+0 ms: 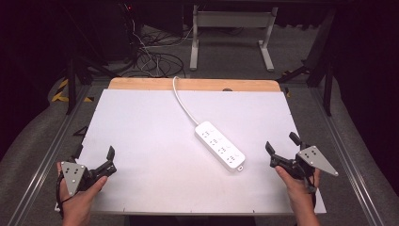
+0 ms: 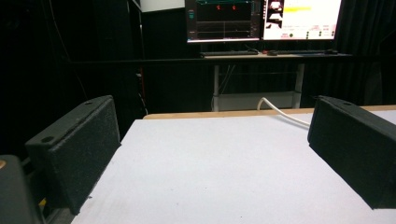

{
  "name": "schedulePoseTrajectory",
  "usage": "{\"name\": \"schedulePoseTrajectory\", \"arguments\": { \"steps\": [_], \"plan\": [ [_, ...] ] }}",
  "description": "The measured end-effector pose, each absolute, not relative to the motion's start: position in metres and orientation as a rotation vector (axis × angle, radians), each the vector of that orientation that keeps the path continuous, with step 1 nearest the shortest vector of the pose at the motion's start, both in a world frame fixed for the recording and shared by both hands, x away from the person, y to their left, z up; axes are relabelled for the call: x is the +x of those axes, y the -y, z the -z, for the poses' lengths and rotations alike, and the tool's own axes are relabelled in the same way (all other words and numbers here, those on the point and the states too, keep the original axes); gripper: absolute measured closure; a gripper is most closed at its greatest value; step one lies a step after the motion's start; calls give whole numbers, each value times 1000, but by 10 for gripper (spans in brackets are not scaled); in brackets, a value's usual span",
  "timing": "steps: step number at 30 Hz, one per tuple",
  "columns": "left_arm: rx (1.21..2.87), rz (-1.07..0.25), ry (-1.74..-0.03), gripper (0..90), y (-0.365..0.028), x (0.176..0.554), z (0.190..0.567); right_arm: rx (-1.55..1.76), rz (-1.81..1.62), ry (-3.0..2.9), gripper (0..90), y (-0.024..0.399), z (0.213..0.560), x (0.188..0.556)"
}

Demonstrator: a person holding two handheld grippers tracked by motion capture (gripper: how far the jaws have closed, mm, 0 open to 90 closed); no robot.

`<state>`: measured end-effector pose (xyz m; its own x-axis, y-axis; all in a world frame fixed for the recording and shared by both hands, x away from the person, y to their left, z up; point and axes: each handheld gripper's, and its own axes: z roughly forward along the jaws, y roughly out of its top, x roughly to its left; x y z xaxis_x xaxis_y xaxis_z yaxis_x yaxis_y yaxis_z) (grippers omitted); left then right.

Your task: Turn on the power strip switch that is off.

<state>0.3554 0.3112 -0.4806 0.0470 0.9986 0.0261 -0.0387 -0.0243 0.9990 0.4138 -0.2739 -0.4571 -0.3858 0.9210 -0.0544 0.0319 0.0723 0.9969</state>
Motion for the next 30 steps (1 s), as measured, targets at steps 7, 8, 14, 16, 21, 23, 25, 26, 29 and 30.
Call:
{"name": "schedulePoseTrajectory", "arguments": {
  "steps": [7,8,14,16,21,23,25,26,29,30],
  "plan": [
    [1218,-1212,-1132,30,-311,355,481,974,-1405,-1561,186,275,456,413],
    [1220,-1211,-1132,32,-311,355,480,968,-1404,-1562,201,275,456,413],
    [1217,-1209,-1132,33,-311,355,480,937,-1403,-1577,309,274,454,413],
    [1217,-1208,-1133,34,-311,355,480,918,-1394,-1587,356,272,453,413],
    [1219,-1210,-1133,35,-312,355,480,896,-1387,-1596,413,270,452,411],
    [1216,-1209,-1134,35,-312,355,480,895,-1390,-1596,418,270,452,411],
    [1217,-1208,-1136,36,-312,355,480,896,-1396,-1593,431,271,451,411],
    [1219,-1209,-1135,36,-312,356,480,898,-1397,-1587,437,272,451,411],
    [1222,-1207,-1135,36,-312,356,481,898,-1401,-1581,454,274,449,410],
    [1221,-1203,-1137,36,-311,356,481,898,-1401,-1577,456,275,449,410]
  ]
}}
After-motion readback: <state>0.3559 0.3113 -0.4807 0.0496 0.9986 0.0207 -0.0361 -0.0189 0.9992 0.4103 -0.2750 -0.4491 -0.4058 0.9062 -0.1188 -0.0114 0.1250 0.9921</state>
